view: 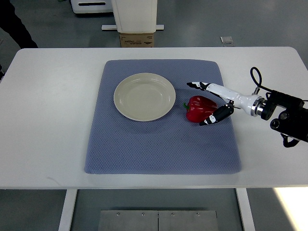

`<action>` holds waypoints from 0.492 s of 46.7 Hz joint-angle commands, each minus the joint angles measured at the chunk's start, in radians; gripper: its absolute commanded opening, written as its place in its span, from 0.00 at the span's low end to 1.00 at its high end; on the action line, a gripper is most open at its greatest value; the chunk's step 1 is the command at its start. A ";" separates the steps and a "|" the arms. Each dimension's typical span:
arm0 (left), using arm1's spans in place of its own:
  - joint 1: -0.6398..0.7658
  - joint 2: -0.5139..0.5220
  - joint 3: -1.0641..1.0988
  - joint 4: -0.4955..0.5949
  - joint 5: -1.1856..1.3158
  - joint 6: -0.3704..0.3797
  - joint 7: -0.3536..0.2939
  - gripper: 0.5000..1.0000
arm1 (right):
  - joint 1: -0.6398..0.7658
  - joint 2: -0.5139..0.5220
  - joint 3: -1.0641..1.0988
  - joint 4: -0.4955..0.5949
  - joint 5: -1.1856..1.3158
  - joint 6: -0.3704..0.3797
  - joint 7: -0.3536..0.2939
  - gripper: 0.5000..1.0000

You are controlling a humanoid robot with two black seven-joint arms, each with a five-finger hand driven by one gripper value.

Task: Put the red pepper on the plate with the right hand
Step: 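Close the right hand fingers around the red pepper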

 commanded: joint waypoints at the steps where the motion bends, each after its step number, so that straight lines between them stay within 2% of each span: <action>1: 0.000 0.000 0.000 0.000 0.000 0.000 0.000 1.00 | -0.003 0.000 -0.002 -0.010 0.000 -0.002 0.000 0.97; 6: 0.000 0.000 0.000 0.000 0.000 0.000 0.000 1.00 | -0.006 0.001 -0.008 -0.032 0.000 -0.002 0.000 0.95; 23: 0.000 0.000 0.000 0.000 0.000 0.000 0.000 1.00 | -0.011 0.008 -0.012 -0.045 0.000 -0.004 0.000 0.75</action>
